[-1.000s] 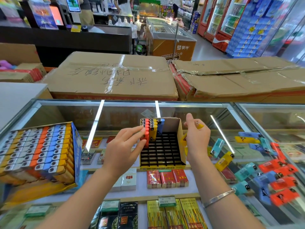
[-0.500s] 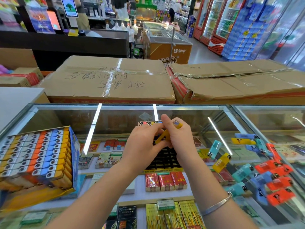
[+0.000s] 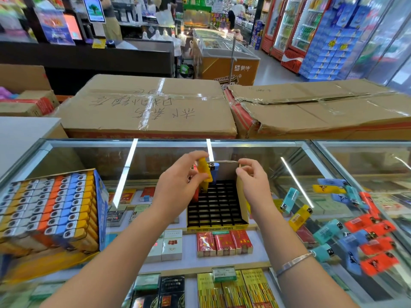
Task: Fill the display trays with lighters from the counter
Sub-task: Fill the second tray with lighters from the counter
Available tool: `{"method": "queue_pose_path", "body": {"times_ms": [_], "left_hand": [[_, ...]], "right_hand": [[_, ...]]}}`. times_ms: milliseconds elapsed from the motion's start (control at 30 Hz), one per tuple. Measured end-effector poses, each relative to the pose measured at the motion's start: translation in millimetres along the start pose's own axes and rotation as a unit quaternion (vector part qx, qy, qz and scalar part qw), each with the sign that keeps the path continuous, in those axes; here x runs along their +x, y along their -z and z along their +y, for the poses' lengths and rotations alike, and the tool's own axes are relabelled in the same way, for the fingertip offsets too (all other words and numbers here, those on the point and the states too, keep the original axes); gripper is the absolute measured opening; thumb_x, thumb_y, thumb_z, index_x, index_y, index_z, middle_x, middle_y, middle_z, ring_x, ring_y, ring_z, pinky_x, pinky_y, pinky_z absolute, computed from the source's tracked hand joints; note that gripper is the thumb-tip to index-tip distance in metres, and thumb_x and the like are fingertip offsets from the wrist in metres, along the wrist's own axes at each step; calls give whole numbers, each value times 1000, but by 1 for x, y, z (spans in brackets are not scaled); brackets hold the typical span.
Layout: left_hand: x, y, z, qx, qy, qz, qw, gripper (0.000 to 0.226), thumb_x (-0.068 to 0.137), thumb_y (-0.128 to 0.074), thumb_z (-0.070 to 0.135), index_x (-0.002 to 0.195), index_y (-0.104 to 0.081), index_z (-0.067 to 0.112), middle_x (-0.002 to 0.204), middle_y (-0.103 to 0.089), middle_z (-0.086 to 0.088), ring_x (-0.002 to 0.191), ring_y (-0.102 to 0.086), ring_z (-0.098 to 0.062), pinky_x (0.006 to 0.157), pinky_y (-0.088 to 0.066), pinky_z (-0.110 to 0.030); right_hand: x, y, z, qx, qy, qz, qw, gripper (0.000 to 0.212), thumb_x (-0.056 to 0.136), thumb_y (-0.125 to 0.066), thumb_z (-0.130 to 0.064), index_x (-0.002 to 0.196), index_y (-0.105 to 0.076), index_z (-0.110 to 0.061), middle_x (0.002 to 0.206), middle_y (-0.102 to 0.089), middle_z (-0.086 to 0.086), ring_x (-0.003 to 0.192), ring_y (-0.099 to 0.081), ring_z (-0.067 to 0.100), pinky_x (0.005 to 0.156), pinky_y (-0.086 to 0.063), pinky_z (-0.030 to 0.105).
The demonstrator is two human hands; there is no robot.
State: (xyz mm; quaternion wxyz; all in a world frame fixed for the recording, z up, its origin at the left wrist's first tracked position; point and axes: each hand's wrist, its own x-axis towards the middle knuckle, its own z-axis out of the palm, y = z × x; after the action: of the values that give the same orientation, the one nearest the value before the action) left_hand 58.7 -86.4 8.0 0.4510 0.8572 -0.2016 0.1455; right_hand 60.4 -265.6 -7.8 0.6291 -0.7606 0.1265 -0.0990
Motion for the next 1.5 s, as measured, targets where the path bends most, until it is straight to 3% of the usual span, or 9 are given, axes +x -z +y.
{"method": "queue_pose_path", "body": {"times_ms": [100, 233, 400, 800, 1033, 1133, 1233, 1400, 1500], "left_hand": [[2, -2, -5, 27, -22, -12, 999, 30, 90, -58, 17, 118, -58, 28, 100, -61, 10, 90, -57, -4, 79, -50, -23], [2, -4, -8, 91, -61, -13, 994, 31, 91, -57, 11, 122, -60, 15, 101, -59, 3, 91, -53, -11, 76, -39, -13], [-3, -6, -3, 139, -88, -25, 986, 31, 88, -60, 6, 119, -61, 6, 100, -60, -3, 90, -55, -17, 74, -50, -27], [0, -8, 5, 178, -61, -7, 982, 21, 89, -61, 13, 108, -69, 12, 101, -66, 0, 99, -55, -17, 76, -48, -29], [-5, -12, 1, 188, -68, -2, 980, 16, 86, -66, 14, 100, -72, 10, 96, -66, -2, 96, -57, -19, 66, -54, -32], [-9, -17, -4, 188, -58, 9, 980, 19, 85, -66, 12, 104, -71, 11, 112, -66, -5, 109, -57, -23, 80, -53, -33], [-13, -21, -9, 191, -53, -8, 980, 31, 84, -66, 7, 115, -66, 11, 126, -60, -6, 126, -48, -27, 97, -35, -32], [-14, -19, -13, 171, -40, -33, 984, 41, 87, -62, 8, 127, -57, 14, 136, -52, -2, 134, -31, -15, 102, -26, -30], [-12, -21, -10, 171, -41, -59, 983, 43, 90, -59, 11, 132, -52, 16, 141, -46, 0, 138, -27, -17, 103, -23, -26]], "right_hand": [[0, -2, 5, -6, -5, -14, 1000, 33, 93, -47, -10, 118, -50, -30, 99, -52, -10, 86, -52, 3, 61, -40, 17], [-1, -3, 9, 2, -15, -11, 1000, 37, 93, -46, -9, 120, -49, -33, 100, -52, -8, 88, -54, 5, 61, -42, 18], [2, -4, 11, 0, -19, -5, 1000, 35, 94, -45, -10, 118, -51, -35, 100, -52, -9, 90, -53, 5, 60, -42, 17], [4, -5, 17, -15, -9, 16, 1000, 37, 95, -43, -10, 122, -52, -34, 102, -52, -3, 90, -52, 7, 62, -41, 19], [4, -4, 17, -23, -8, 21, 999, 36, 95, -44, -10, 121, -53, -34, 99, -52, -5, 89, -52, 6, 62, -40, 17], [4, -4, 17, -21, -7, 18, 1000, 35, 96, -44, -11, 120, -52, -36, 101, -53, -4, 88, -52, 5, 60, -40, 16], [3, -4, 16, -26, -7, 17, 999, 36, 96, -44, -12, 123, -52, -34, 99, -53, -4, 86, -52, 4, 59, -39, 16], [-3, 4, 9, -22, -16, 12, 1000, 39, 95, -46, -15, 127, -50, -37, 92, -56, -10, 81, -53, -2, 52, -42, 9], [-10, 15, 5, -15, -24, 38, 999, 39, 93, -49, -15, 127, -48, -35, 92, -58, -10, 85, -57, 2, 64, -47, 15]]}}
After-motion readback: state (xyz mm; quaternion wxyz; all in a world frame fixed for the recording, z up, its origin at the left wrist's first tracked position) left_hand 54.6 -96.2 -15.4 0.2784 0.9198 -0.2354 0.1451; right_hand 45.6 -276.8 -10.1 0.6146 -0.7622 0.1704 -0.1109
